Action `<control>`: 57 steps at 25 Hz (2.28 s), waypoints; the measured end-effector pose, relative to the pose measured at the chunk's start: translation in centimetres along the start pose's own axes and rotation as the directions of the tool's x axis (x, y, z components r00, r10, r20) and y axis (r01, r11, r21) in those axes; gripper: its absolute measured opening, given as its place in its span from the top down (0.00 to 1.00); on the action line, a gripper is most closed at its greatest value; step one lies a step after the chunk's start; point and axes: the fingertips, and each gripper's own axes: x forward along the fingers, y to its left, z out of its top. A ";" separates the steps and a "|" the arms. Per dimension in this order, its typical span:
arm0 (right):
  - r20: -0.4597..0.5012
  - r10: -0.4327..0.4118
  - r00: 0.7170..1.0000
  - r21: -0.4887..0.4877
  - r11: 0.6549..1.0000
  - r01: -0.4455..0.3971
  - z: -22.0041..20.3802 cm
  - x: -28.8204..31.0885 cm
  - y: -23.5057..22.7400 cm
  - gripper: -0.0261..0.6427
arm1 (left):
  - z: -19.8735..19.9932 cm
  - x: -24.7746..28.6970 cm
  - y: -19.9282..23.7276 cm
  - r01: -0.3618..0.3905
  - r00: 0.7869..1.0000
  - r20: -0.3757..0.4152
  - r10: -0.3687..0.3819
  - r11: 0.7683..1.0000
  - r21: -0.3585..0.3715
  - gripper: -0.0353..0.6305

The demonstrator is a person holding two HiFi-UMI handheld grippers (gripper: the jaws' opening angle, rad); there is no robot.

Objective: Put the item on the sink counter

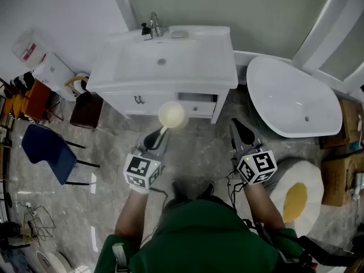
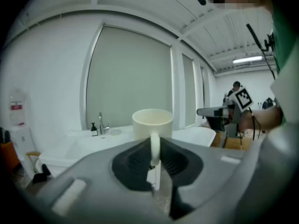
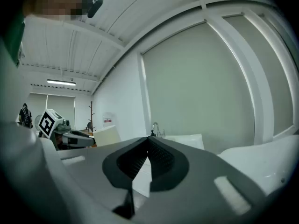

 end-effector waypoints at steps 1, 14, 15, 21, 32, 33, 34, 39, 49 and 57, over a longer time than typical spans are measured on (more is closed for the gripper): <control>0.003 -0.001 1.000 -0.009 1.000 0.001 0.1 0.3 0.3 0.97 | 0.1 -0.2 0.3 0.000 1.000 0.003 0.000 1.000 0.007 0.89; 0.050 0.004 0.999 -0.019 1.000 -0.003 1.9 -0.1 1.0 0.97 | 2.8 -0.6 0.1 0.013 0.998 0.058 -0.015 0.999 0.040 0.89; 0.053 0.004 0.999 -0.021 1.000 -0.003 2.0 -0.3 0.7 0.97 | 3.0 -0.4 -0.1 0.011 0.998 0.062 -0.013 0.999 0.038 0.89; 0.067 0.016 0.998 -0.035 0.999 -0.013 3.0 -2.4 -1.9 0.97 | 4.1 1.0 -2.4 0.005 0.996 0.091 -0.007 1.000 0.026 0.89; 0.036 -0.023 0.999 -0.004 1.000 0.024 1.8 -1.5 -6.1 0.97 | 3.7 6.4 -2.4 0.034 0.997 0.071 -0.035 0.999 0.015 0.89; 0.033 -0.031 0.999 -0.006 1.000 0.031 1.7 -1.0 -6.7 0.97 | 3.8 7.2 -2.0 0.038 0.996 0.076 -0.038 0.999 0.009 0.89; 0.032 -0.040 0.999 -0.007 0.999 0.040 1.8 -0.5 -7.4 0.97 | 3.9 8.0 -1.4 0.041 0.996 0.079 -0.041 0.999 0.006 0.89; 0.024 -0.089 0.996 -0.010 0.996 0.089 2.7 3.5 -10.9 0.97 | 5.0 12.8 2.4 0.057 0.995 0.085 -0.058 0.998 0.013 0.89; 0.003 -0.159 0.987 -0.030 0.987 0.159 4.9 14.0 -14.2 0.97 | 7.2 21.1 12.4 0.099 0.990 0.098 -0.102 0.994 0.036 0.89; -0.014 -0.202 0.979 -0.014 0.979 0.202 5.3 18.2 -16.1 0.97 | 8.1 26.0 16.5 0.136 0.985 0.104 -0.140 0.990 0.043 0.89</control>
